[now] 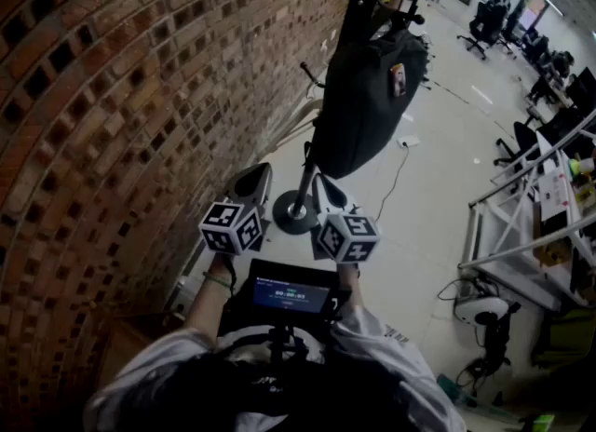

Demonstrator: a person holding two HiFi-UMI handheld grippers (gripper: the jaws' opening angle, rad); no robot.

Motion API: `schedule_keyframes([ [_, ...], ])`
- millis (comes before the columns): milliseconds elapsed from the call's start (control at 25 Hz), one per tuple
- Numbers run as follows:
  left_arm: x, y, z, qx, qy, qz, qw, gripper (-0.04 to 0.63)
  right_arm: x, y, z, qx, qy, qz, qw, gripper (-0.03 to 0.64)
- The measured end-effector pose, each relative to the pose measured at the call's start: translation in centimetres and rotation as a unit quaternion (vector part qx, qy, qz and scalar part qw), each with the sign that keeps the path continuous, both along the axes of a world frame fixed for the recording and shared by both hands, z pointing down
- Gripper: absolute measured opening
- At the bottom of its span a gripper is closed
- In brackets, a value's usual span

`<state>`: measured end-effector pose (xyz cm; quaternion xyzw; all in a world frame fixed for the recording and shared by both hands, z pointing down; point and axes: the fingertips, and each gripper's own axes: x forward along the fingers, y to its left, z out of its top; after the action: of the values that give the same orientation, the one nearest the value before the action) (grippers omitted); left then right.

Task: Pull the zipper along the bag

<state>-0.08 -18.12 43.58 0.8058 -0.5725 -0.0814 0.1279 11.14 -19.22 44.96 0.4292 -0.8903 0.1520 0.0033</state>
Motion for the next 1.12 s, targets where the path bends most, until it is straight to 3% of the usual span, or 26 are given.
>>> schedule_keyframes([
  [240, -1.2, -2.8, -0.5, 0.002, -0.005, 0.015, 0.9999, 0.002, -1.4, -3.3, 0.2, -0.016, 0.004, 0.012, 1.0, 0.045],
  [400, -2.4, -4.3, -0.5, 0.0, 0.001, 0.019, 0.9998, 0.002, -2.2, -5.3, 1.0, -0.039, 0.005, 0.021, 0.999, 0.121],
  [760, -3.6, -7.4, -0.3, 0.007, 0.0, 0.055, 0.9985, 0.002, -1.6, -9.0, 2.0, -0.069, -0.008, 0.104, 0.992, 0.121],
  [1120, -4.3, -9.7, -0.1, 0.005, 0.012, 0.082, 0.9965, 0.002, -2.3, -10.3, 0.0, -0.083, -0.088, 0.127, 0.985, 0.121],
])
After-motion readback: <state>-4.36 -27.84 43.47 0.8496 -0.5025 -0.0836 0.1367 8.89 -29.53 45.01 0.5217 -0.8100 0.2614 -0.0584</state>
